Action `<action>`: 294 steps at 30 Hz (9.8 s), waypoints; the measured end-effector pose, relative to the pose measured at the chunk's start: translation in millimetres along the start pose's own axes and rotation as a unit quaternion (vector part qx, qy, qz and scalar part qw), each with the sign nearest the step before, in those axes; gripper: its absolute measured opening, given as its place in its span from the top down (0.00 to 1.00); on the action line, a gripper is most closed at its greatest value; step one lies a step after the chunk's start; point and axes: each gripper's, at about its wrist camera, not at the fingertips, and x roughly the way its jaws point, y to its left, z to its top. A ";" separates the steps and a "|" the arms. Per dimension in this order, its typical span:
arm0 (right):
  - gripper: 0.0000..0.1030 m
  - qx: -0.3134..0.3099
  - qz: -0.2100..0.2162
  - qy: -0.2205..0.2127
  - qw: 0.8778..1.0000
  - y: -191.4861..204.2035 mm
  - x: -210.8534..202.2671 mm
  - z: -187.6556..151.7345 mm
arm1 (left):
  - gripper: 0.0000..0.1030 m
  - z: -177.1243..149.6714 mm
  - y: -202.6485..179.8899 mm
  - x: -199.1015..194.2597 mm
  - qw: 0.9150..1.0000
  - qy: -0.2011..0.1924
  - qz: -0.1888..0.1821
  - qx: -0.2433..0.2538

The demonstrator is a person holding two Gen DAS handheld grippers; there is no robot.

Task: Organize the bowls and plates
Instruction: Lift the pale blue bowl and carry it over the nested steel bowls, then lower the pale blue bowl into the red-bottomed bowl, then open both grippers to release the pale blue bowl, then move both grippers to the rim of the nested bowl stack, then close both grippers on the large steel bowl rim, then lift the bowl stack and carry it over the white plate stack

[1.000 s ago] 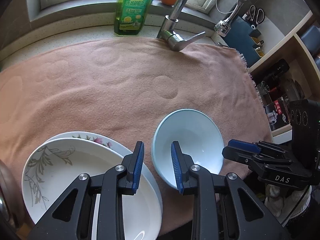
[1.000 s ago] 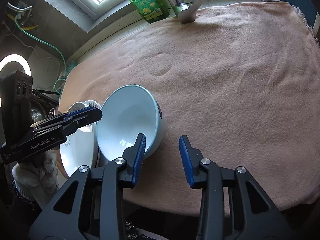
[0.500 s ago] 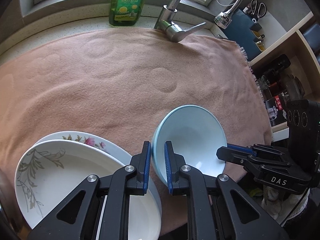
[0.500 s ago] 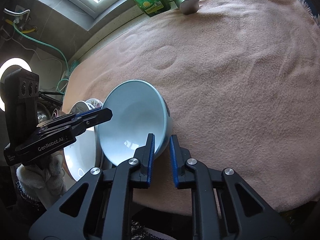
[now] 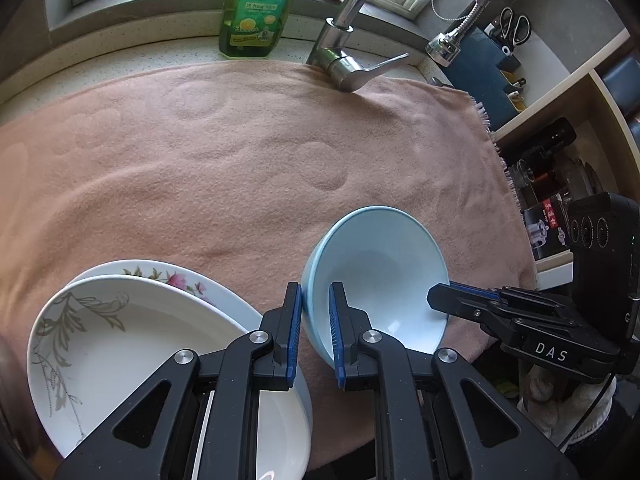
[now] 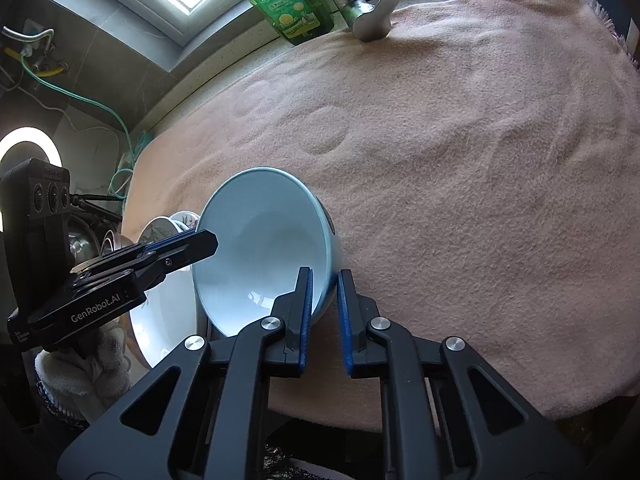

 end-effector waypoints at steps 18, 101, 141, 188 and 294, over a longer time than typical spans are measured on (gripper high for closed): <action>0.88 -0.070 0.012 -0.033 0.997 72.4 -31.3 18.9 | 0.88 -2.9 20.4 -72.6 0.997 -0.077 -0.007 -0.027; 0.88 -0.279 0.041 0.104 0.954 349.4 151.0 -14.1 | 0.88 -140.4 265.3 -180.1 0.946 -0.135 0.066 -0.288; 0.36 -0.279 0.048 0.019 0.959 337.5 100.8 -5.8 | 0.69 -157.6 261.1 -205.1 0.935 -0.174 0.102 -0.293; 0.74 -0.226 0.049 0.051 0.972 303.3 133.3 -6.4 | 0.79 -182.1 276.6 -177.5 0.923 -0.174 0.079 -0.333; 0.88 -0.081 0.005 0.012 0.997 153.1 15.0 -23.9 | 0.91 -93.5 123.7 -125.7 0.987 -0.103 0.017 -0.125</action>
